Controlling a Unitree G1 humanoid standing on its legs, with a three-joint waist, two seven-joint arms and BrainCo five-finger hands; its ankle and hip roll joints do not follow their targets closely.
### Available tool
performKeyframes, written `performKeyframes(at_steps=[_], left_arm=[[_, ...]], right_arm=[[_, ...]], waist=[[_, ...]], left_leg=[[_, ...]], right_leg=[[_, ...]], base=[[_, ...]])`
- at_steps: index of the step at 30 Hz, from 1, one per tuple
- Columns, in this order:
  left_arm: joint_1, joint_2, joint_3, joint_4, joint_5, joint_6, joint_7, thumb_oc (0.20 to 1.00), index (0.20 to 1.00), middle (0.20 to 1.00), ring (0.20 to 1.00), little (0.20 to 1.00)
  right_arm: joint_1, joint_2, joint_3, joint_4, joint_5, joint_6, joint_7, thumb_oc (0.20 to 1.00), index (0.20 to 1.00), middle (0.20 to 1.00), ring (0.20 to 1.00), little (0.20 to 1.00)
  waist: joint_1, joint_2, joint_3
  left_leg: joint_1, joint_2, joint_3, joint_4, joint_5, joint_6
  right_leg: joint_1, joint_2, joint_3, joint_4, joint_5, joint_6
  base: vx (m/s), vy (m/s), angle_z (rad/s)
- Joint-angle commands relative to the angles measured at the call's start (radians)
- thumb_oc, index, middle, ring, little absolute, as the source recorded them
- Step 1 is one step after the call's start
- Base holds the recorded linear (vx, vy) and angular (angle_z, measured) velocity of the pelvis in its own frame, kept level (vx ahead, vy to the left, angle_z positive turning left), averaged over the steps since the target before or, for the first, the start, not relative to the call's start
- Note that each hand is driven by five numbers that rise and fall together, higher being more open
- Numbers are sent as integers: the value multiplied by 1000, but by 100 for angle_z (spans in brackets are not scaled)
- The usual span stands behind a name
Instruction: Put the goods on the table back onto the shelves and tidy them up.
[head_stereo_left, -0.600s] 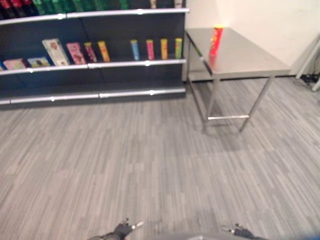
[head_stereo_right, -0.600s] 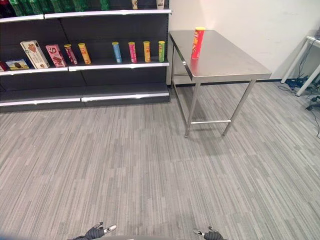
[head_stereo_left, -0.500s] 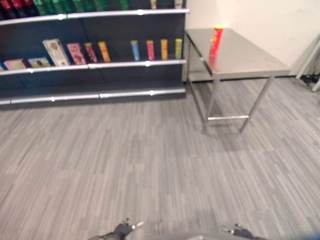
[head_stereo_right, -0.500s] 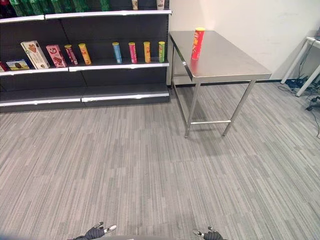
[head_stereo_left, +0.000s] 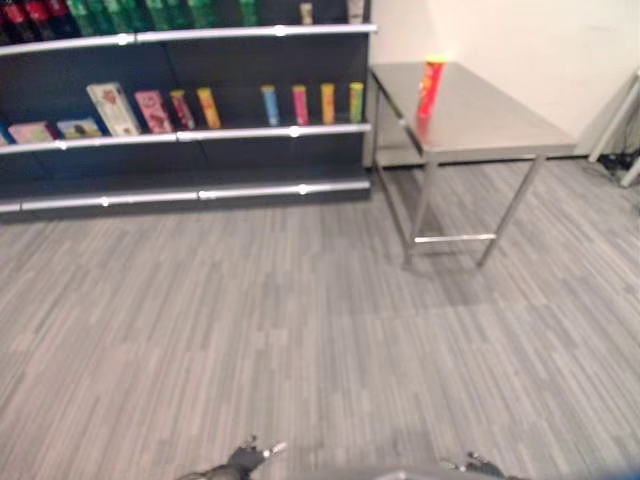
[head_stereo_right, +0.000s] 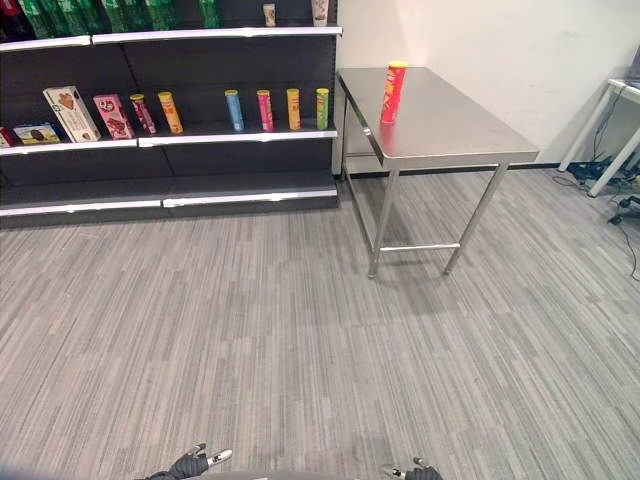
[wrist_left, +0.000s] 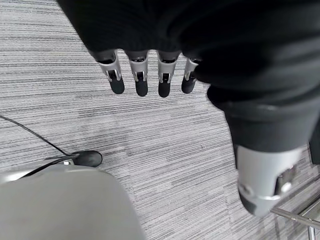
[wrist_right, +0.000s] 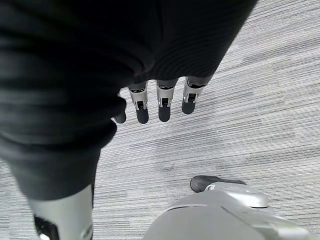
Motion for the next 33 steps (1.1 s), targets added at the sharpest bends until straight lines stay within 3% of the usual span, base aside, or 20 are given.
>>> performKeyframes(at_steps=[1,23,29,33], left_arm=[[-42,-4,10,32,1,-13,4,1000,1000,1000,1000,1000],[-34,-4,52,40,-55,-12,-4,1000,1000,1000,1000,1000],[-54,6,48,27,-74,-15,3,1000,1000,1000,1000,1000],[-64,14,53,17,-91,-16,0,1000,1000,1000,1000,1000]], right_arm=[[-30,26,41,46,-27,-10,3,1000,1000,1000,1000,1000],[-32,26,42,46,-28,-9,4,1000,1000,1000,1000,1000],[-59,29,52,38,-18,-6,4,1000,1000,1000,1000,1000],[-77,27,54,27,-15,-6,7,1000,1000,1000,1000,1000]], waist=[[-4,-51,-21],[4,-54,-6],[11,-64,23],[23,-65,48]], left_leg=[[5,15,35,-54,13,-54],[-19,5,28,-54,19,-48],[-73,-11,20,-54,32,-27],[-101,-31,-1,-54,36,2]], right_leg=[[96,-97,-4,-213,180,119],[72,-104,2,-213,192,127],[16,-109,23,-213,211,135],[-61,-122,37,-103,188,144]], base=[[0,0,0],[0,3,0],[-23,71,-5],[-14,108,-12]])
